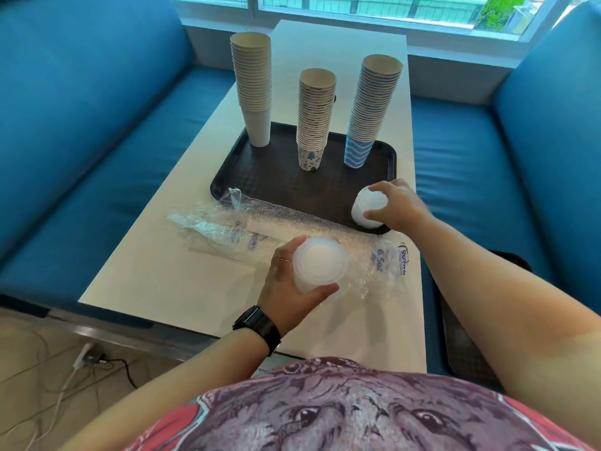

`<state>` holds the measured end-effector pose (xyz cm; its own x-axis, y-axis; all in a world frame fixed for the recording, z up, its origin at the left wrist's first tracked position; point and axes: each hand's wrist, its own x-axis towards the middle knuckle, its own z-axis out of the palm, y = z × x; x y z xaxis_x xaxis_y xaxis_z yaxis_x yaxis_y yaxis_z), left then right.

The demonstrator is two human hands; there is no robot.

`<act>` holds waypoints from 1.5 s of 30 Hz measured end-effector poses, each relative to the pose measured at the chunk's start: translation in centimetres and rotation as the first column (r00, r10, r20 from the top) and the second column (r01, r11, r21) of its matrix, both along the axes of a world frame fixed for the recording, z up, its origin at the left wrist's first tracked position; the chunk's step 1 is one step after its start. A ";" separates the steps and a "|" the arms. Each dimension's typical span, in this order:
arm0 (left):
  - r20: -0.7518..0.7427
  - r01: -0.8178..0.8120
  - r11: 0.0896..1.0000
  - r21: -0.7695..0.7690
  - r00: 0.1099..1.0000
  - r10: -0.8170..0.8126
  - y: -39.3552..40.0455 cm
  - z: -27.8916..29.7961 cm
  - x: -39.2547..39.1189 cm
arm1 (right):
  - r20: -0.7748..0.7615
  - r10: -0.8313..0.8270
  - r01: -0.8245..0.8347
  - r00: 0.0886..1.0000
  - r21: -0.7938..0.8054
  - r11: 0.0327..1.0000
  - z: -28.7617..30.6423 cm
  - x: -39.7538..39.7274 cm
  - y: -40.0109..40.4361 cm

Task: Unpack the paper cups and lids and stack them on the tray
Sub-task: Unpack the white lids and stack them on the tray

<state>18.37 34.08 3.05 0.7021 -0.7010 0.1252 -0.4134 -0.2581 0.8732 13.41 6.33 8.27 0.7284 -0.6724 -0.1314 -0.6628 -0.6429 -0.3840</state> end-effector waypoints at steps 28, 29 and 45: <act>-0.081 -0.021 0.998 0.060 0.996 0.026 -0.1 0.8 -0.2 | 0.302 0.173 -0.264 0.938 0.292 0.919 4.5 -2.4 8.5; -0.079 -0.021 0.997 0.070 0.997 0.027 -0.1 0.9 -0.2 | 0.294 0.204 -0.295 0.934 0.310 0.904 4.8 -2.8 9.4; -0.041 -0.025 0.996 0.090 0.999 0.029 -0.2 1.3 -0.4 | -0.227 0.538 -0.569 0.812 -0.101 0.816 6.8 -1.5 15.0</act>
<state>17.92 33.87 4.38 0.7242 -0.6888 0.0328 -0.3688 -0.3467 0.8624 11.89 21.36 15.12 0.9568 -0.1851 -0.2243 -0.2229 -0.9622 -0.1567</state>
